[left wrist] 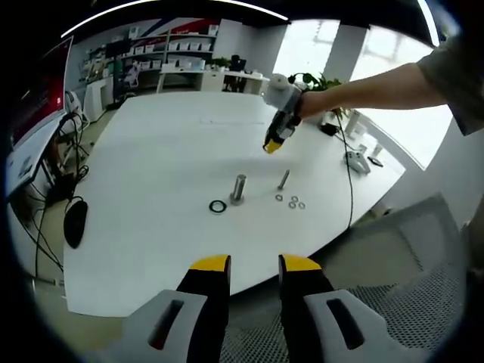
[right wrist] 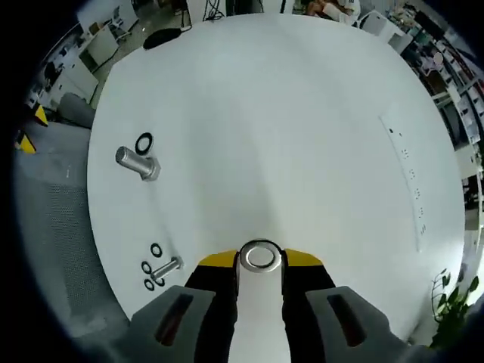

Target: Place the washer onto the threaded stud by aligning its center hole with the stud, sliding it down to the base, and recovering from edge contact or off-axis alignment until the washer reaches the visible bottom stop.

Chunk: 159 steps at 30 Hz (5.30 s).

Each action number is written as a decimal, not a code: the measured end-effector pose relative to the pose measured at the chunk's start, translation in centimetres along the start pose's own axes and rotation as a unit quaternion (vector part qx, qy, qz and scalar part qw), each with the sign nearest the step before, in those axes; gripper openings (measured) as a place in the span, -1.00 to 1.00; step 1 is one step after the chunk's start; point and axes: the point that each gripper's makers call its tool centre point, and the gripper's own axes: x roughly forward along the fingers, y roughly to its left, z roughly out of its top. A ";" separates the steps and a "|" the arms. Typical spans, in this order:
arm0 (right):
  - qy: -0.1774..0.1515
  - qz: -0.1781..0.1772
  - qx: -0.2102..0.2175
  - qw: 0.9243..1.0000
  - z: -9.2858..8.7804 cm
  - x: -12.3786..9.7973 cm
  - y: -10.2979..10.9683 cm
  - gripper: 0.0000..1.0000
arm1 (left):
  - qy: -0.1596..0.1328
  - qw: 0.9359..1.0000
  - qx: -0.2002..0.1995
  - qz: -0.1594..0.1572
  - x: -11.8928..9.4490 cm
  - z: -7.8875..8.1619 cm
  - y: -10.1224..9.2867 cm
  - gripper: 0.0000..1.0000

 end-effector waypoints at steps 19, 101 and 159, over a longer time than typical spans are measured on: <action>-0.034 0.026 -0.102 0.994 4.7 -1.6 6.3 -0.56 | -0.011 1.000 0.002 -0.003 -0.1 0.3 -0.2 -0.53; -0.107 0.006 -0.218 0.970 8.5 2.3 11.7 -0.49 | -0.035 0.999 -0.010 0.003 -0.3 1.1 0.1 -0.53; -0.075 0.041 -0.172 0.981 6.8 5.0 11.7 -0.40 | -0.041 0.999 -0.015 0.005 -0.4 1.3 0.2 -0.54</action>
